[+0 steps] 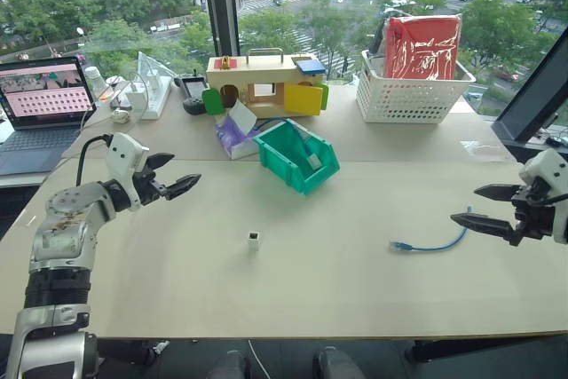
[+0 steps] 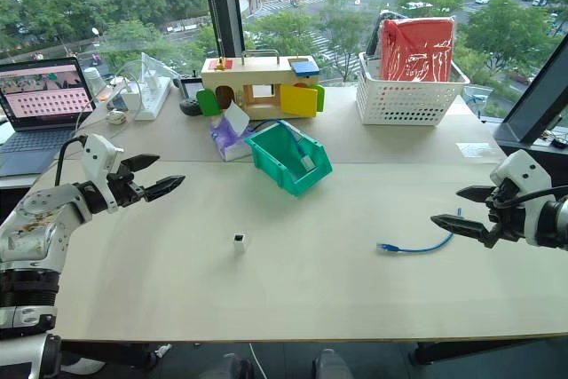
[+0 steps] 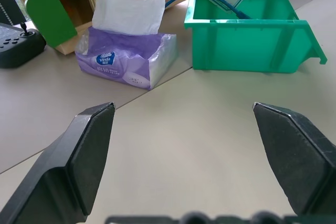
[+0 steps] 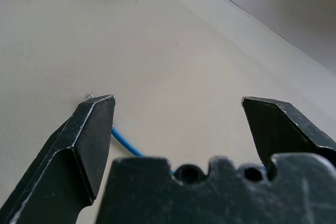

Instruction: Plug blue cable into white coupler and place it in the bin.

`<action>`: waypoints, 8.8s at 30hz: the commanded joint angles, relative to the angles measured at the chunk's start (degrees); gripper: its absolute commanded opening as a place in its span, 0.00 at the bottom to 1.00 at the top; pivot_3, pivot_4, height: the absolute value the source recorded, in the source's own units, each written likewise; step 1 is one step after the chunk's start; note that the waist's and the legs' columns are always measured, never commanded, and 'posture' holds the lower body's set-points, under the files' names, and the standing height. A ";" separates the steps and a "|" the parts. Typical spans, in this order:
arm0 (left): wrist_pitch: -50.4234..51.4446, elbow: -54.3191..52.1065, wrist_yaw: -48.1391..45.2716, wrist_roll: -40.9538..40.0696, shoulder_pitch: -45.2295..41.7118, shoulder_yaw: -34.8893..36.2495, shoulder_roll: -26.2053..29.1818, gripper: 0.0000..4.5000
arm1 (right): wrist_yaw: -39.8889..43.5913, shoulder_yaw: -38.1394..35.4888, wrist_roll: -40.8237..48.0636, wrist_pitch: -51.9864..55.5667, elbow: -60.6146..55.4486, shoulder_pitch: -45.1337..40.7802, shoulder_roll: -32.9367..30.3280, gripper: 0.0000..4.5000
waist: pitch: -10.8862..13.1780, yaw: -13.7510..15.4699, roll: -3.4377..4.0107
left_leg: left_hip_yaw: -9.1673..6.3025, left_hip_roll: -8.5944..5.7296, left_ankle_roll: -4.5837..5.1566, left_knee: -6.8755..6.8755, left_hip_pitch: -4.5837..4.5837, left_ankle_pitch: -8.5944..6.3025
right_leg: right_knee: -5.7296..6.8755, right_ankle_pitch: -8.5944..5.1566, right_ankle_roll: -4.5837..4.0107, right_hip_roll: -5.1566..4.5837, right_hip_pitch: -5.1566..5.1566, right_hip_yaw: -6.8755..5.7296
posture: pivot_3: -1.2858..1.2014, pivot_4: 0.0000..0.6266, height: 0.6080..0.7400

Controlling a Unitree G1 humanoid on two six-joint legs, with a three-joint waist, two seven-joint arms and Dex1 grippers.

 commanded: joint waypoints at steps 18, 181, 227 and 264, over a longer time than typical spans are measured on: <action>6.43 -15.06 -23.34 -10.97 3.97 0.08 10.64 1.00 | 8.64 24.51 -11.37 -19.75 3.49 -8.97 5.70 0.99 | 0.02 0.19 -0.05 | 0.00 0.06 0.00 0.04 -0.06 -0.01 | -0.04 -0.12 0.08 0.03 -0.05 -0.03 | 0.52 0.24 0.92; 26.85 -16.77 -1.78 2.78 -12.45 -34.07 -27.86 0.02 | -83.00 8.13 71.42 3.53 -42.37 24.56 52.05 0.01 | -0.22 0.24 -0.07 | -2.42 -0.77 0.36 0.45 -1.14 0.02 | -0.42 -0.47 0.33 0.07 0.21 -0.16 | 0.52 0.24 0.92; 7.68 -34.56 11.14 -6.77 24.72 -1.50 -16.11 0.99 | -71.32 2.95 73.55 11.33 -21.89 -1.04 29.56 0.00 | -0.14 0.91 -0.17 | -2.24 -0.91 0.50 0.29 -1.03 0.12 | -0.61 -0.36 0.20 0.06 0.66 -0.08 | 0.52 0.24 0.92; 43.82 -52.66 47.20 5.21 27.22 -21.35 -32.20 0.99 | -75.87 3.08 75.82 13.38 -25.68 1.57 28.00 0.00 | -0.15 0.35 -0.14 | -2.59 -0.94 0.50 0.31 -0.94 0.12 | -0.60 -0.40 0.28 0.11 0.77 -0.06 | 0.52 0.24 0.92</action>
